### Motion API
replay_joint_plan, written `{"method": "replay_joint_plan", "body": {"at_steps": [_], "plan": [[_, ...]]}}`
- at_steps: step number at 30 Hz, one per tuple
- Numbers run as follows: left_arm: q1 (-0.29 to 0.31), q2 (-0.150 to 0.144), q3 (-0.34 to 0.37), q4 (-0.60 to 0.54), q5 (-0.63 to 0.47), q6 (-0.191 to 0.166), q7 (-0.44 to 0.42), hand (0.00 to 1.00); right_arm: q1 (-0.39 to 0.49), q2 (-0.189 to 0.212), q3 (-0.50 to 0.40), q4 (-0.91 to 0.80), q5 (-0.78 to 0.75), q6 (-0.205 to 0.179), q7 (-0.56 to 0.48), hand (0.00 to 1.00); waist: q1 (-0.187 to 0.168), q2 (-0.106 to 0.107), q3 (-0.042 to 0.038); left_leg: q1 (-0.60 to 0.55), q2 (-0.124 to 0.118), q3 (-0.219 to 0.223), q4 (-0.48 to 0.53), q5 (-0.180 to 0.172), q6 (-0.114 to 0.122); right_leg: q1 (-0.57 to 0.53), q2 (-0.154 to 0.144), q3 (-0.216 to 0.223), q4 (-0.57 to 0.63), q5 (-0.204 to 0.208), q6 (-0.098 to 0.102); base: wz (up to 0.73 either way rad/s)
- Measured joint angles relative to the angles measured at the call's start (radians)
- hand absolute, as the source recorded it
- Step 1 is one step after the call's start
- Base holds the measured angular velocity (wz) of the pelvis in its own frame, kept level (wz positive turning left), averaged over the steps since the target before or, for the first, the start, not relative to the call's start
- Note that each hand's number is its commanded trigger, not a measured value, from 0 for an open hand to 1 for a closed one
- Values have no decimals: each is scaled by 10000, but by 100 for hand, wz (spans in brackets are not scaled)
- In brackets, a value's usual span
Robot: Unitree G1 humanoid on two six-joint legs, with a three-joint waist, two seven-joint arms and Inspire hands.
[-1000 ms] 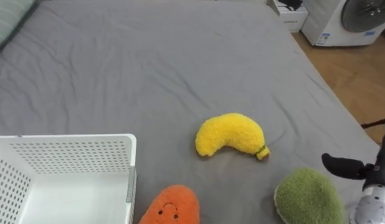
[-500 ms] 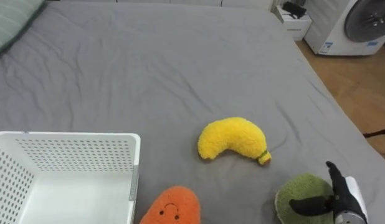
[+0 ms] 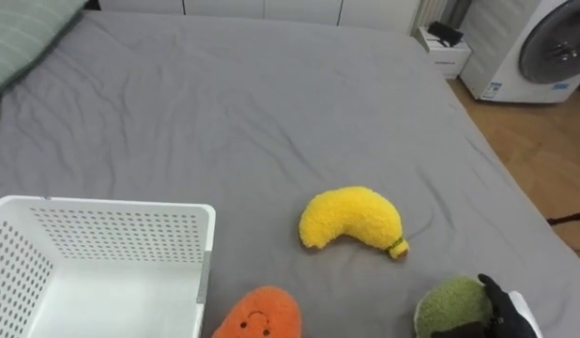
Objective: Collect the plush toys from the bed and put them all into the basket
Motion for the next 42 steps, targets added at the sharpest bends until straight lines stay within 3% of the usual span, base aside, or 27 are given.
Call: {"method": "replay_joint_plan", "body": {"at_steps": [9, 16, 33, 39, 42], "plan": [[-35, -2, 31, -12, 153, 54, -51, 0, -78, -148, -115, 336, -13, 26, -228, 100, 172, 15, 2, 39, -1, -19, -5, -3, -1, 38, -5, -6, -7, -5, 1, 0], [-48, 2, 34, -13, 157, 121, -52, 0, -74, -150, -112, 340, -206, 234, -103, 100, 156, 48, 8, 31, -4, -31, -9, -2, -1, 41, -5, -17, 3, -10, 0, 0], [-29, 0, 42, -166, 156, 273, -134, 0, -73, -148, -109, 315, -280, 318, 88, 100, 159, -22, 9, 32, -9, -50, -10, -2, 0, 59, -7, -30, 6, -11, 4, 0], [-230, 3, -18, -399, 139, 242, -114, 0, -71, -145, -89, -373, -523, 504, 79, 100, 153, -32, 8, -113, -45, -175, 47, -1, 4, -49, -28, -57, 30, -17, 11, 3], [-313, -3, -159, -379, 134, 232, -154, 0, -69, -143, 26, -1478, -717, 617, 245, 100, 181, 14, 63, -184, -58, -157, 73, -2, 10, -173, -25, -3, 83, -15, 15, -6]]}}
